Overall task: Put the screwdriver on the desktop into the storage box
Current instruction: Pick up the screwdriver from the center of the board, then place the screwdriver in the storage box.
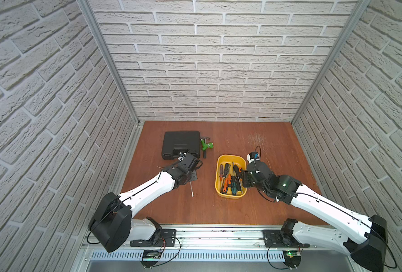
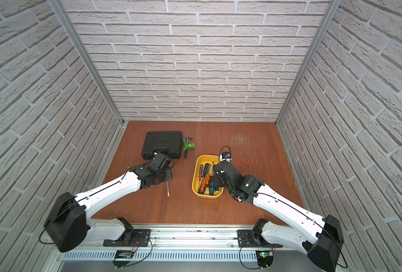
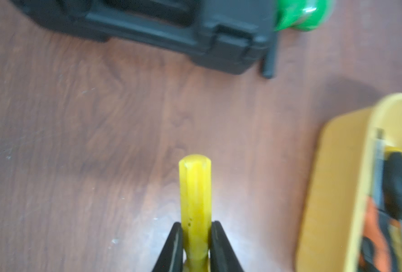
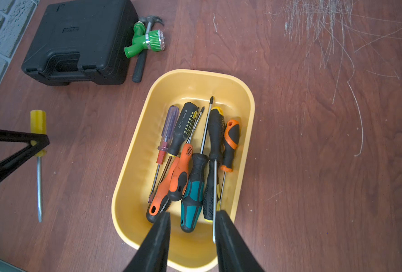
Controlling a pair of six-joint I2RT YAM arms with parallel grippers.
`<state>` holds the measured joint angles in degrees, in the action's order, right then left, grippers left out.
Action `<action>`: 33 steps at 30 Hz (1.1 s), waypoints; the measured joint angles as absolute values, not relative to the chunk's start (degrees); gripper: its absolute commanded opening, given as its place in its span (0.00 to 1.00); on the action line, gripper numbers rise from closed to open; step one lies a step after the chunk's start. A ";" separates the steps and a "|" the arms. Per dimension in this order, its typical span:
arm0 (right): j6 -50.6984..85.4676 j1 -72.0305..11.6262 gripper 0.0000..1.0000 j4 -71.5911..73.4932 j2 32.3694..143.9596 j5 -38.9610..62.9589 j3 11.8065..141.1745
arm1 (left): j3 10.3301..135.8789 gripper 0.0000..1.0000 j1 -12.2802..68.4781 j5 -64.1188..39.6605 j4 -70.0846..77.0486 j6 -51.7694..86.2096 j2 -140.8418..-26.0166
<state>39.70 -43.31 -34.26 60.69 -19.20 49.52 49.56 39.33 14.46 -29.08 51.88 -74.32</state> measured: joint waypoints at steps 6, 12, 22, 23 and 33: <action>40.10 -41.98 0.37 -34.13 60.62 -16.64 49.06 | 51.31 0.00 42.50 12.75 -27.40 51.55 -69.87; 38.11 -41.93 0.37 -29.19 59.68 -5.39 48.14 | 48.21 0.00 42.78 7.55 -18.59 52.60 -65.21; 36.38 -41.93 0.38 -21.19 59.37 7.55 47.51 | 44.88 0.00 42.92 2.11 -8.10 54.26 -62.30; 36.38 -41.93 0.38 -21.21 59.40 7.44 47.31 | 44.88 0.00 42.96 1.80 -7.68 54.26 -62.33; 36.42 -41.93 0.40 -22.74 60.86 4.99 47.20 | 47.59 0.00 45.91 0.97 -9.04 52.47 -68.16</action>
